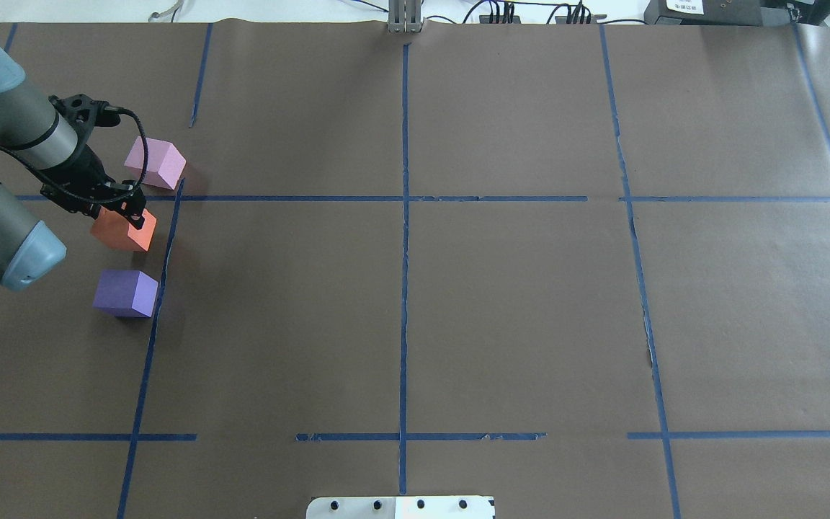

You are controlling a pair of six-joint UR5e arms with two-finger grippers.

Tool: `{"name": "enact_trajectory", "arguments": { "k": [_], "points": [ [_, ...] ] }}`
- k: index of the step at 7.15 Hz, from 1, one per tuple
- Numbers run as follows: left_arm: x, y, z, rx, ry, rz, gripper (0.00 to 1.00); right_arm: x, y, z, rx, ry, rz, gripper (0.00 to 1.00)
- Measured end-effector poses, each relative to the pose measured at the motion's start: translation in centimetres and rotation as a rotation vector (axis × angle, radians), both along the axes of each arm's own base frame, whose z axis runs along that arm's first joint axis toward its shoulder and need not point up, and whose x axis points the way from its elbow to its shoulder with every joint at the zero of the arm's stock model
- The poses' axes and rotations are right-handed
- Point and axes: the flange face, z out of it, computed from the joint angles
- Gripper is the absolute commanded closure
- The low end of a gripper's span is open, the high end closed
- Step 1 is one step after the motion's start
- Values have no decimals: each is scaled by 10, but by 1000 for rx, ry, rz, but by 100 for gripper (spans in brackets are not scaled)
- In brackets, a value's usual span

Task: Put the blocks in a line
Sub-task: 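Adjust the orange cube into line between the other cubes with the left gripper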

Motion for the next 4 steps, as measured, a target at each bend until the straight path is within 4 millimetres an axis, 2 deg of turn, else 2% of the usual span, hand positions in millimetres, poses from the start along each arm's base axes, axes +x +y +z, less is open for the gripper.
{"name": "enact_trajectory", "arguments": {
  "k": [4],
  "points": [
    [11,-2,10,0,6,1,89,0,0,0,0,0,0,0]
  ]
}}
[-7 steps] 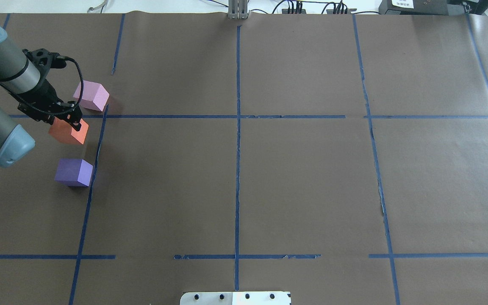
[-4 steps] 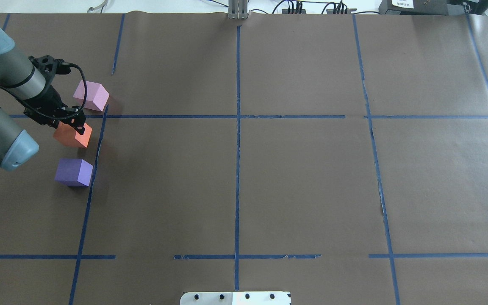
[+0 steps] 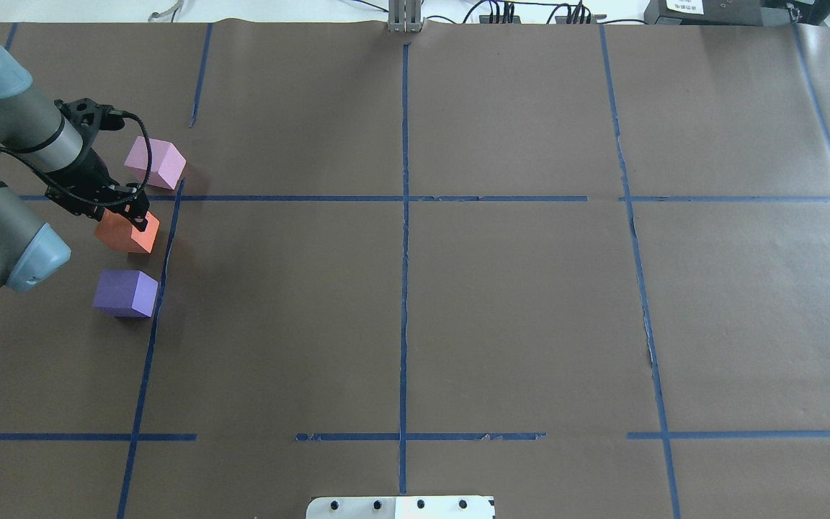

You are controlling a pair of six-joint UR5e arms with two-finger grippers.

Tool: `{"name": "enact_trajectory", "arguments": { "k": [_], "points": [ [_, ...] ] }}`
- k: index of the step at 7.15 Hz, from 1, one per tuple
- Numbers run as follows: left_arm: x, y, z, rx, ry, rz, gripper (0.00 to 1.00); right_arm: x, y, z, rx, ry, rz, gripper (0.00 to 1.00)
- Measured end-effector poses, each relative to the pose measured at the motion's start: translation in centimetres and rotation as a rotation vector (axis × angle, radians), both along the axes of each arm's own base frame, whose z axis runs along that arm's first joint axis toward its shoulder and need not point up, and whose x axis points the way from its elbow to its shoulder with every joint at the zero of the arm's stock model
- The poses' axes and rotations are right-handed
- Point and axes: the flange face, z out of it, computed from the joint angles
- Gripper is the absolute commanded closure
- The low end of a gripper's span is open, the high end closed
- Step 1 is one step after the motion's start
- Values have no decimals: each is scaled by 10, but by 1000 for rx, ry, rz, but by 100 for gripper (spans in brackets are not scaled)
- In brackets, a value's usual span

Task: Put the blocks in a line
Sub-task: 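Adjust the orange cube into line between the other cubes with the left gripper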

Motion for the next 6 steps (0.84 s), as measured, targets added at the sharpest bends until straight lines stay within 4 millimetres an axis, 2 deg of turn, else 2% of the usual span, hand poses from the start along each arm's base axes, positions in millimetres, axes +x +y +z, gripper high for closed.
{"name": "enact_trajectory", "arguments": {
  "k": [1,3,5,6],
  "points": [
    [1,0,1,-1,2,-4,88,0,0,0,1,0,0,0],
    [2,-1,0,-2,5,-6,79,0,0,0,1,0,0,0],
    [3,-1,-2,-1,7,-6,50,0,0,0,0,0,0,0],
    [3,-1,-2,0,7,-6,24,0,0,0,0,0,0,0]
  ]
}}
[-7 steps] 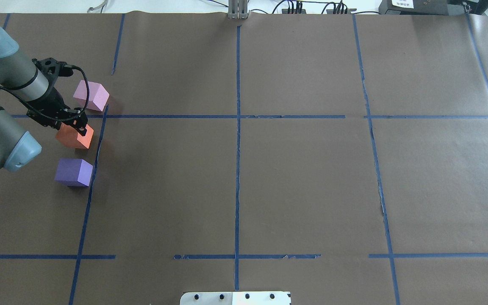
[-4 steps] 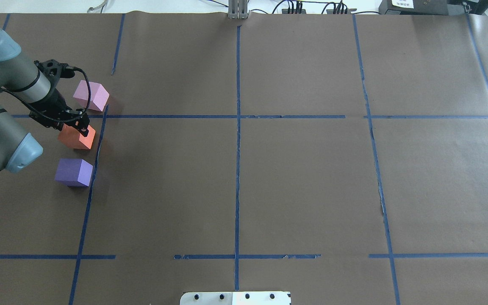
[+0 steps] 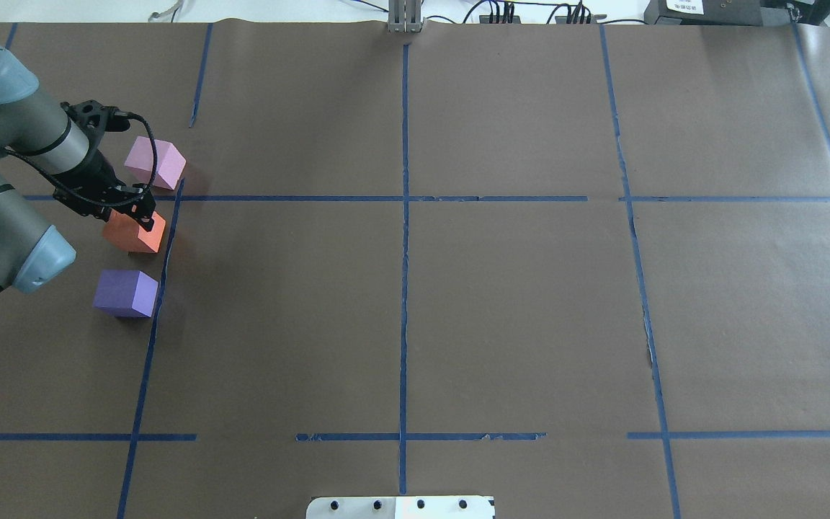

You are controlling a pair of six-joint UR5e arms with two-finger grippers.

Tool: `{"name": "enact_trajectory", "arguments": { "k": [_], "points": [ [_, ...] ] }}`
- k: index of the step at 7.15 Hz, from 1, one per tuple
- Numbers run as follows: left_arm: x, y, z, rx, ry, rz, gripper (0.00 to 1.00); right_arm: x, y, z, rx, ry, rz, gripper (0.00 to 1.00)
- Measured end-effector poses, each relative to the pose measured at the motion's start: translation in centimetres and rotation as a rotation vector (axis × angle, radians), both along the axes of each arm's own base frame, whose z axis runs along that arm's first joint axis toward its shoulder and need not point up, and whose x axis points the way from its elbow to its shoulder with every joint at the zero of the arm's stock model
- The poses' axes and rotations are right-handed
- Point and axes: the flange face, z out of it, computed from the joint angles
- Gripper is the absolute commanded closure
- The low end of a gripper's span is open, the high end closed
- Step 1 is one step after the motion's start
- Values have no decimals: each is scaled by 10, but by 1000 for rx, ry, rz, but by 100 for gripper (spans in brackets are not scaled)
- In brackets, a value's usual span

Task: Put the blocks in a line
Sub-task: 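Adjust the orange cube into line between the other cubes with the left gripper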

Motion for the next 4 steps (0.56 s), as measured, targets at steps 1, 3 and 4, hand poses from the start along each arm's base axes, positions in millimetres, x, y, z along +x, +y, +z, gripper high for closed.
{"name": "enact_trajectory", "arguments": {
  "k": [1,3,4],
  "points": [
    [0,0,0,0,0,1,0,0,0,0,0,0,0,0],
    [0,0,0,1,0,1,0,0,0,0,0,0,0,0],
    [0,0,0,1,0,1,0,0,0,0,0,0,0,0]
  ]
}}
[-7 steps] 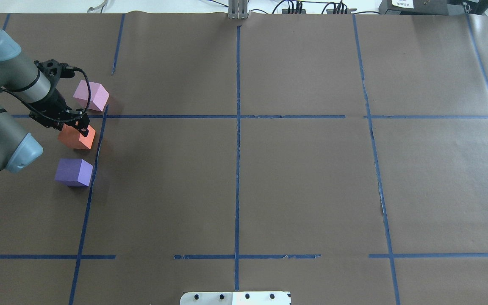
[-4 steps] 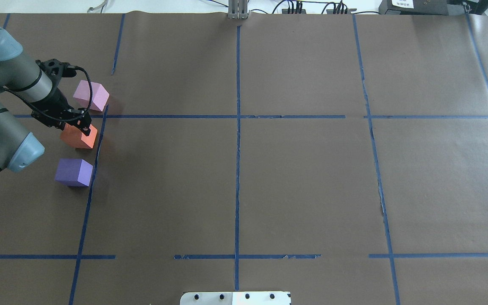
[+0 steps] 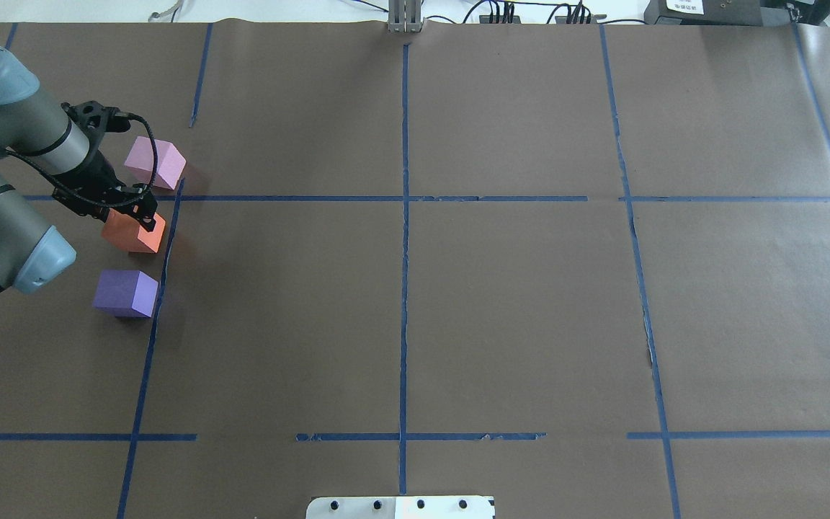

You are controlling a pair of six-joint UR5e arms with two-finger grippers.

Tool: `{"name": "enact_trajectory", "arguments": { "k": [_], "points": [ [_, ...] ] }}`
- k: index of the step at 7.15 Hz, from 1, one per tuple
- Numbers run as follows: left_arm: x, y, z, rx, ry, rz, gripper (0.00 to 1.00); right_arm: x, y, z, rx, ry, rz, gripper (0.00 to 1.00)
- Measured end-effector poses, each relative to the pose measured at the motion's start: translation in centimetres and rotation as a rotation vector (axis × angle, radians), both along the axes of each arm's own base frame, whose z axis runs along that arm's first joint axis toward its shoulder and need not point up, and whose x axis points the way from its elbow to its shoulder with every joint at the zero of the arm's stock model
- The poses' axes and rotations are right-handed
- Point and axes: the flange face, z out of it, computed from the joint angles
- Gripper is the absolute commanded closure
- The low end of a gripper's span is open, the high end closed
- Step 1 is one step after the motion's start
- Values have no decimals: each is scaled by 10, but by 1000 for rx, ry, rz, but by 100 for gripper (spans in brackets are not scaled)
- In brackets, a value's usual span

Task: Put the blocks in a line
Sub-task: 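Adjust the orange cube into line between the other cubes with the left gripper, then open the left gripper and lift it away from the orange cube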

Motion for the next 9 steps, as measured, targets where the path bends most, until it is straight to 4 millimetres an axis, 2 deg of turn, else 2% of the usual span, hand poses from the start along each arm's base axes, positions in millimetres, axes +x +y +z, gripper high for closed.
{"name": "enact_trajectory", "arguments": {
  "k": [3,4,6,7,8,9],
  "points": [
    [-3,-1,-4,9,4,-2,0,0,0,0,0,0,-1,0],
    [-16,-4,-13,26,13,-17,0,0,0,0,0,0,-1,0],
    [-70,-17,-41,59,13,-76,0,0,0,0,0,0,0,0],
    [-106,-25,-49,82,-10,-73,0,0,0,0,0,0,-1,0],
    [-150,-34,-52,116,-35,-62,0,0,0,0,1,0,-1,0],
    [-201,-37,-43,160,-55,-53,0,0,0,0,1,0,-1,0]
  ]
}}
